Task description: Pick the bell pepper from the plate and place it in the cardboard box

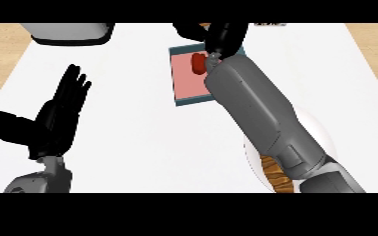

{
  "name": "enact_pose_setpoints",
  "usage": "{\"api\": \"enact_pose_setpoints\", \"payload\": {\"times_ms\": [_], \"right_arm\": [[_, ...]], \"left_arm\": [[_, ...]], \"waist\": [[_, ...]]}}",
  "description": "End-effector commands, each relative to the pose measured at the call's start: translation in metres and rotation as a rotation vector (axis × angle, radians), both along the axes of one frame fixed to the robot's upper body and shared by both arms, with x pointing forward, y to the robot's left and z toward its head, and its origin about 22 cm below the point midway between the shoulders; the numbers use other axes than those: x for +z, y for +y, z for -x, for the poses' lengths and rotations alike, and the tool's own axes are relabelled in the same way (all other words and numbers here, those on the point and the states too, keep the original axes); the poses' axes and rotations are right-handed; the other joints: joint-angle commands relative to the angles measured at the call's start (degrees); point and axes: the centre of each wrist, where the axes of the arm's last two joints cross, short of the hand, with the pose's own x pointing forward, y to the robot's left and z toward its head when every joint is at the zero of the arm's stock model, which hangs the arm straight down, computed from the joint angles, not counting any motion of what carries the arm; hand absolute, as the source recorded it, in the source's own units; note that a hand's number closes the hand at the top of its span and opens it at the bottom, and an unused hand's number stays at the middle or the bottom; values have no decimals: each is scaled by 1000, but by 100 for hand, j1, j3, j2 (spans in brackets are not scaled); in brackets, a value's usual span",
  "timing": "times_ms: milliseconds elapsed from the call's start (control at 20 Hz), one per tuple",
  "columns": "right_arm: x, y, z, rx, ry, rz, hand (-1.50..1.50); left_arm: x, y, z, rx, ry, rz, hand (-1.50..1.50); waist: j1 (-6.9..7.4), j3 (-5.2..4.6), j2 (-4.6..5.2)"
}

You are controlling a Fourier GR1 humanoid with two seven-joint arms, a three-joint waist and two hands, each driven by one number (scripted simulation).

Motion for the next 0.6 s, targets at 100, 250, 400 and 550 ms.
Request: {"api": "enact_pose_setpoints", "payload": {"times_ms": [100, 250, 400, 550], "right_arm": [[-27, -22, 22, -54, -107, -124, -150], [-37, -41, 38, -66, -133, -142, -150], [-52, -62, 52, -75, -141, -126, -150], [-60, -76, 61, -69, -144, -114, -150]], "left_arm": [[4, 17, 3, 4, 6, 4, 0], [-13, 9, 4, 33, -5, 8, 0], [-1, 8, 7, 18, 12, 14, 0], [-11, -13, 1, 15, 17, -4, 0]], "waist": [[-69, -6, -22], [-129, -8, -35], [-93, -7, -28], [-64, -6, -9]]}}
